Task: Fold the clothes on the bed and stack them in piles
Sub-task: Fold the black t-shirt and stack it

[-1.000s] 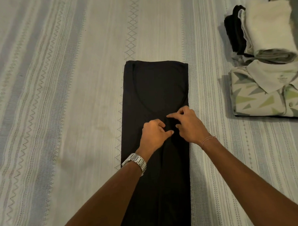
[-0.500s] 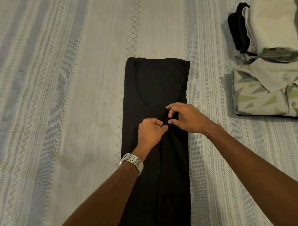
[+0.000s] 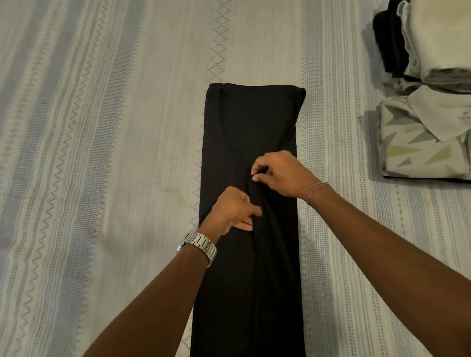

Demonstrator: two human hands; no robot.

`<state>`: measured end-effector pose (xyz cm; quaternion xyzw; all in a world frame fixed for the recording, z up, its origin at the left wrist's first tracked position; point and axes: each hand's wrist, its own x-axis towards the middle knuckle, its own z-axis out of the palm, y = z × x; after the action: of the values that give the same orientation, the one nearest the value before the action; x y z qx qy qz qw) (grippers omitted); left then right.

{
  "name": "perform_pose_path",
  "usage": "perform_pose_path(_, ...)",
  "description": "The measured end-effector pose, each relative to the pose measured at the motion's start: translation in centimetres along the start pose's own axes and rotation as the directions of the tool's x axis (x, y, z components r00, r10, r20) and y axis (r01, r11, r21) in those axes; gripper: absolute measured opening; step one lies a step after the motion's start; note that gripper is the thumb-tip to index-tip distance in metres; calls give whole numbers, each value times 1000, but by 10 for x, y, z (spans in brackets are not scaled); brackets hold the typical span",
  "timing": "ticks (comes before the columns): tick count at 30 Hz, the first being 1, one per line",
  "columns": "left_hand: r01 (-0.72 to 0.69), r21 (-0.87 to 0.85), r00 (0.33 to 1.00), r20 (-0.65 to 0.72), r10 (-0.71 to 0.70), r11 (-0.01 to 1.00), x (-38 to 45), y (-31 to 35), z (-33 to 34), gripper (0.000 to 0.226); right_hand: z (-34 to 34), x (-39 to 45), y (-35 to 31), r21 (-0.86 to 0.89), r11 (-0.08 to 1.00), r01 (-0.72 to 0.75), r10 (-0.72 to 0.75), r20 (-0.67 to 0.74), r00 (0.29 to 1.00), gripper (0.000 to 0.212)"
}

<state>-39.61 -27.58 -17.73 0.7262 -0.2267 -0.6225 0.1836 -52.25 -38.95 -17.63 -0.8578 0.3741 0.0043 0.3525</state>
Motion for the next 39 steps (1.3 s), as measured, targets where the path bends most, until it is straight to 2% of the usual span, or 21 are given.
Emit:
perform_pose_path(4, 73, 96, 990, 117, -84, 993, -6, -11, -4, 21, 16, -1, -3, -79, 996, 28, -31, -33, 999, 12)
perform_pose_path(7, 88, 99, 987, 126, -100, 991, -8, -19, -3, 17, 32, -15, -4, -129, 991, 46, -67, -160, 985, 22)
perform_pose_path(10, 70, 55, 992, 98, -75, 996, -9, -24, -2, 17, 48, -49, -17, -25, 999, 24, -31, -359, 933, 21)
perform_pose_path(12, 54, 34, 995, 87, -56, 998, -11, -26, -2, 15, 62, -81, -26, 67, 996, -59, 81, -400, 913, 10)
perform_pose_path(15, 41, -3, 997, 73, -41, 999, -15, -30, 0, 15, 90, -136, -41, 136, 955, -264, 294, -301, 907, 24)
perform_pose_path(18, 7, -62, 999, 52, -4, 998, -19, -35, 5, 18, 119, -171, -49, 41, 920, -390, 388, -233, 892, 33)
perform_pose_path(20, -17, -117, 999, 38, 21, 993, -23, -38, 9, 18, 130, -175, -47, 30, 918, -395, 390, -240, 889, 28)
perform_pose_path(24, -56, -198, 997, -58, 45, 979, -33, -44, 18, 20, 134, -176, -54, 123, 932, -342, 363, -262, 894, 15)
perform_pose_path(26, -73, -171, 993, -99, 57, 983, -37, -52, 23, 16, 137, -184, -58, 211, 928, -307, 354, -241, 904, 12)
perform_pose_path(28, -77, -68, 991, -112, 69, 995, -41, -62, 28, 23, 143, -198, -58, 301, 909, -289, 352, -181, 918, 12)
perform_pose_path(31, -60, 112, 991, -114, 73, 992, -47, -81, 37, 22, 158, -227, -60, 262, 920, -291, 346, -195, 918, 18)
perform_pose_path(33, -64, 136, 987, -135, 82, 989, -48, -90, 40, 20, 171, -251, -64, 241, 929, -280, 332, -216, 918, 19)
perform_pose_path(36, -99, 42, 973, -207, 106, 994, -49, -100, 42, 29, 196, -288, -75, 130, 957, -259, 283, -232, 931, 34)
perform_pose_path(39, -109, -71, 979, -179, 95, 991, -58, -112, 48, 24, 225, -318, -89, -15, 962, -272, 261, -227, 938, 47)
